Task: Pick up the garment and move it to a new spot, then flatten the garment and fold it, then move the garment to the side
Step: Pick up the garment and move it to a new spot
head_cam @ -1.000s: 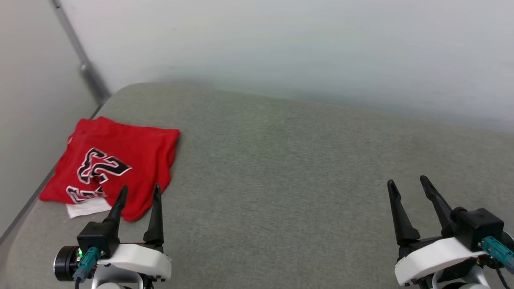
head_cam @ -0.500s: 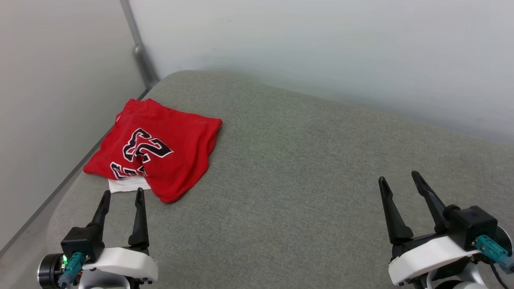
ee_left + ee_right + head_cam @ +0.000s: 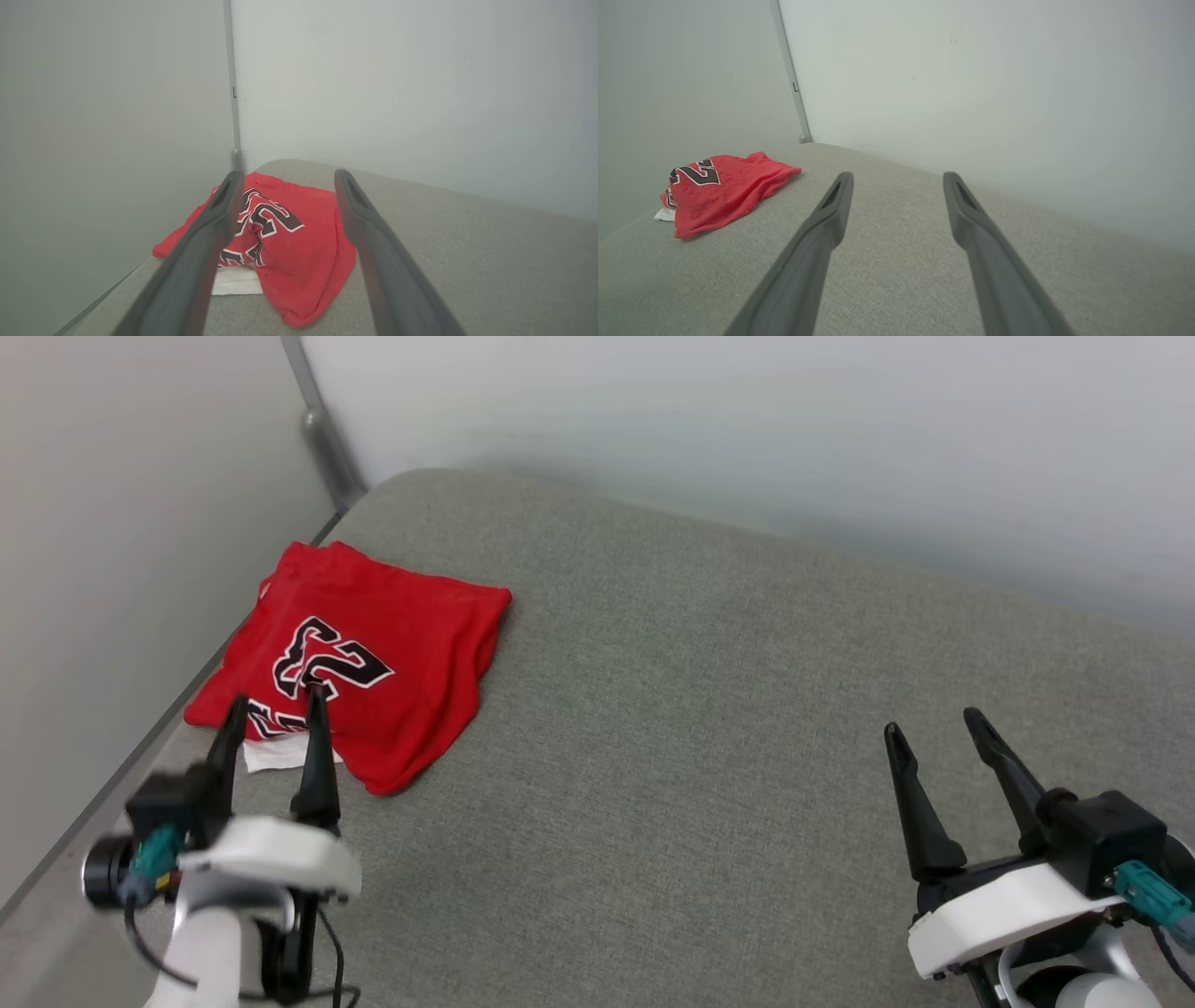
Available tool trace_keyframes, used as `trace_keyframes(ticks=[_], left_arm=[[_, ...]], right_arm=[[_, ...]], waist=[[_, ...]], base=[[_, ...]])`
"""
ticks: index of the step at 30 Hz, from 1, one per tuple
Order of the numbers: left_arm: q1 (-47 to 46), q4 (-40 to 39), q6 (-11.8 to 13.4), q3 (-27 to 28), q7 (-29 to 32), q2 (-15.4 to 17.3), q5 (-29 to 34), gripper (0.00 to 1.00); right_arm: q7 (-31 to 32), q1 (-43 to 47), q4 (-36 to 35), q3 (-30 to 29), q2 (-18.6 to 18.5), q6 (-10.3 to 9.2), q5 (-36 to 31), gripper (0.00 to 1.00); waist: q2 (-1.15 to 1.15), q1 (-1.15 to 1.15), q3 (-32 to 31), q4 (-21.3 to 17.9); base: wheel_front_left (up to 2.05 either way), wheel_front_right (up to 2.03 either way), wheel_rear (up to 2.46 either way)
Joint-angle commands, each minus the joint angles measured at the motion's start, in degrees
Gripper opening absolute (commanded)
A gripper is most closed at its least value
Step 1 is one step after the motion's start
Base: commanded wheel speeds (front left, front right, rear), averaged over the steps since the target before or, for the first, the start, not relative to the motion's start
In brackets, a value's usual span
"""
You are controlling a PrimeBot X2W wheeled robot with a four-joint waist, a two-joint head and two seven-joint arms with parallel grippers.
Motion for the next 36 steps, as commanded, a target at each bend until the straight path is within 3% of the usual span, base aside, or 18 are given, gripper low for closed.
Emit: trace_keyframes(ticks=[1,8,14,18,24,29,32,36], left_arm=[[-2.6,0.6,-0.1,-0.6,0.7,0.6,-0.1,1.00],[-17.7,6.6,-0.4,-2.9,8.3,4.9,-2.7,1.00],[-28.0,14.7,-0.5,-6.5,21.1,11.4,-7.1,1.00],[-31.9,20.1,-0.5,-10.3,29.5,17.0,-11.6,1.00],[-34.5,26.7,-0.4,-13.4,40.2,22.7,-19.4,1.00],[-33.6,32.2,-0.4,-14.6,48.4,25.2,-25.4,1.00],[-32.9,34.6,-0.4,-15.1,52.9,24.8,-27.7,1.00],[-32.4,36.2,-0.4,-15.4,53.9,24.3,-28.4,1.00]], right_arm=[[0.1,-1.0,-0.7,-0.2,0.0,0.00,-0.2,1.00],[1.2,-2.8,-3.1,-0.8,0.0,0.00,-1.8,1.00],[1.1,-5.2,-4.4,-0.9,0.0,0.00,-2.3,1.00],[0.7,-6.9,-4.7,-1.1,0.0,0.00,-1.8,1.00],[0.0,-9.2,-4.5,-1.3,0.0,0.00,-1.6,1.00],[-0.5,-10.7,-3.8,-1.5,0.0,0.00,-1.6,1.00],[-0.5,-11.2,-3.4,-1.4,0.0,0.00,-1.6,1.00],[-0.1,-12.0,-2.9,-1.3,0.0,0.00,-1.5,1.00]], waist=[[0.00,0.00,1.2,-0.2],[0.00,0.00,6.4,-2.7],[0.00,0.00,12.0,-6.2],[0.00,0.00,15.6,-8.4],[0.00,0.00,20.1,-10.9],[0.00,0.00,22.8,-12.1],[0.00,0.00,23.6,-12.2],[0.00,0.00,23.9,-12.3]], base=[[0.00,0.00,0.00],[0.00,0.00,0.00],[0.00,0.00,0.00],[0.00,0.00,0.00],[0.00,0.00,0.00],[0.00,0.00,0.00],[0.00,0.00,0.00],[0.00,0.00,0.00]])
